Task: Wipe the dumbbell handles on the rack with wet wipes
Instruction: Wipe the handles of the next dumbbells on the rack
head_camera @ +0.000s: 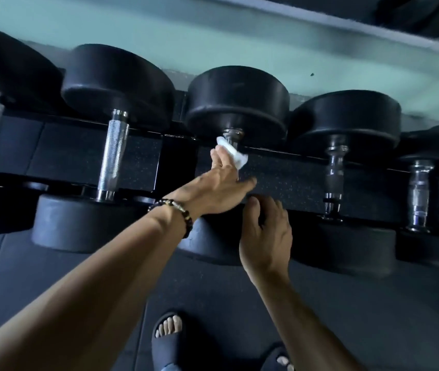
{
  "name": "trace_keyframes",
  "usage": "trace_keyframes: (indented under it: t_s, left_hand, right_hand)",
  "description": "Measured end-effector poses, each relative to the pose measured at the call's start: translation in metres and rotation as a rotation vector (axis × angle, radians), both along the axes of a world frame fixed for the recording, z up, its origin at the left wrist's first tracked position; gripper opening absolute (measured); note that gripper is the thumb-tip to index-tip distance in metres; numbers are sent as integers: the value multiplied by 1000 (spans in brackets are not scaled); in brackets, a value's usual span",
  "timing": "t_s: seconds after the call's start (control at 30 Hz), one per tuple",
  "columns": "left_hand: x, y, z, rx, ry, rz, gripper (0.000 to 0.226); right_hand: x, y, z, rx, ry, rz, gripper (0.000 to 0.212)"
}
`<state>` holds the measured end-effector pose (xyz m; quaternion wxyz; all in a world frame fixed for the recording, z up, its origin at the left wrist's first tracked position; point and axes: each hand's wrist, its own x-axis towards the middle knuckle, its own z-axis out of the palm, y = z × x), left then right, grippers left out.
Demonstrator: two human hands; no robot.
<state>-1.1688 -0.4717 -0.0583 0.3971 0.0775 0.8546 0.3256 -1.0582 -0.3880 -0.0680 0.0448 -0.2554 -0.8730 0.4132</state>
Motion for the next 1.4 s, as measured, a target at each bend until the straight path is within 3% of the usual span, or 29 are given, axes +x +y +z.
trace_keyframes:
  t_s: [0.13, 0.27, 0.37, 0.5, 0.67, 0.8, 0.87, 1.03, 1.1, 1.2, 1.4]
  left_hand:
    - [-2, -16, 2, -81, 10, -77, 55]
    - [-20, -13, -7, 40, 226, 179, 31]
    - [-23, -14, -16, 62, 193, 269, 35]
    - [-10, -30, -21, -18, 193, 125, 31]
    - [-22, -18, -2, 27, 203, 128, 35]
    - [-13, -23, 4, 0, 190, 55, 35]
    - [-11, -28, 7, 109, 118, 120, 32]
    - [-24, -27, -2, 269, -3, 392, 62]
    - [-26, -22, -8, 321, -38, 565, 51]
    - [-24, -15, -17, 393, -4, 660, 9]
    - [-17, -24, -20, 311, 105, 512, 16]
  right_hand:
    - [0, 1, -2, 13, 5, -13, 46]
    - [1, 1, -1, 5, -2, -11, 37]
    - [1, 1, -4, 19, -3, -1, 33]
    - [2, 1, -1, 26, 8, 4, 38]
    - [2, 2, -6, 34, 8, 7, 46]
    - [2, 2, -5, 50, 14, 16, 33]
    - [1, 1, -5, 53, 27, 16, 34]
    - [2, 2, -7, 50, 39, 9, 46]
    - [2, 2, -6, 61, 40, 18, 47]
    - [3, 2, -7, 75, 56, 14, 46]
    - [3, 2, -8, 100, 73, 22, 42]
